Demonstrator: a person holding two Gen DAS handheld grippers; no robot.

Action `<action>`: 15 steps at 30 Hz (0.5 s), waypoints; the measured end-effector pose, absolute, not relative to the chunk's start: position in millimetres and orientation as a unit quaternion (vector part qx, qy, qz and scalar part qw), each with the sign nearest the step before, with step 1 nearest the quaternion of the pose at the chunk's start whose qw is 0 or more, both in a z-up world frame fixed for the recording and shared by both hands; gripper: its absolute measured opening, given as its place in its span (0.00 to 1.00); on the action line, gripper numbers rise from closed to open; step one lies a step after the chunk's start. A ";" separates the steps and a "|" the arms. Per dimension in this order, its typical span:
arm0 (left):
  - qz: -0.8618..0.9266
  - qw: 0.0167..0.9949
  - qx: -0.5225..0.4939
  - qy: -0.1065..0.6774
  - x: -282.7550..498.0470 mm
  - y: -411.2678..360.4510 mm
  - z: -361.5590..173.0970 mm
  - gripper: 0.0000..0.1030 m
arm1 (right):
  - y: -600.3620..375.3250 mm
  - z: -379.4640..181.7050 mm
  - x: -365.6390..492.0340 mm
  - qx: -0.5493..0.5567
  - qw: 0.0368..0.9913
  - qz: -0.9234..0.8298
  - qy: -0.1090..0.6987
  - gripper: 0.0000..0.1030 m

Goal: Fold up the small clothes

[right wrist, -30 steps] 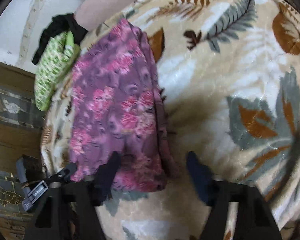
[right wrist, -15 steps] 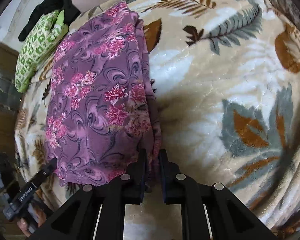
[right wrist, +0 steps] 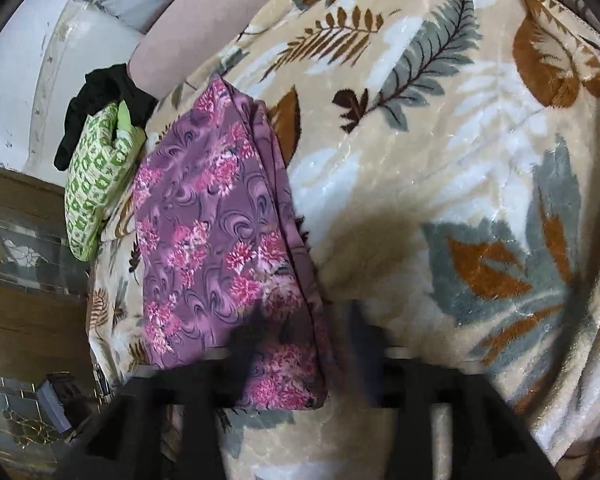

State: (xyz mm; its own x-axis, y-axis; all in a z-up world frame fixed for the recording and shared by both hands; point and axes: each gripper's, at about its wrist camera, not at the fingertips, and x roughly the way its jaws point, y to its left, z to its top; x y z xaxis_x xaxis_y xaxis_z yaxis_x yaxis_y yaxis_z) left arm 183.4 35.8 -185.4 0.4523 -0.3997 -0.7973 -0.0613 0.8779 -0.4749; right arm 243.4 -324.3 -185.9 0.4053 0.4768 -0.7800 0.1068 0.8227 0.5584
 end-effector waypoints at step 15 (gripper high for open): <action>-0.095 0.845 -0.195 0.488 185.9 21.1 -179.5 0.23 | -286.6 -198.8 247.6 0.184 0.794 0.110 0.569 0.11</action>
State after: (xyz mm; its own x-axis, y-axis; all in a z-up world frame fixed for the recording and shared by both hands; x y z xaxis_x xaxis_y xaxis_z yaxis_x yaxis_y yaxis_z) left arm 185.9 21.1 -179.5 0.5056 -0.3505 -0.7884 -0.0302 0.9060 -0.4222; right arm 247.6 -286.6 -198.8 0.3285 0.3843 -0.8628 0.0356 0.9078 0.4179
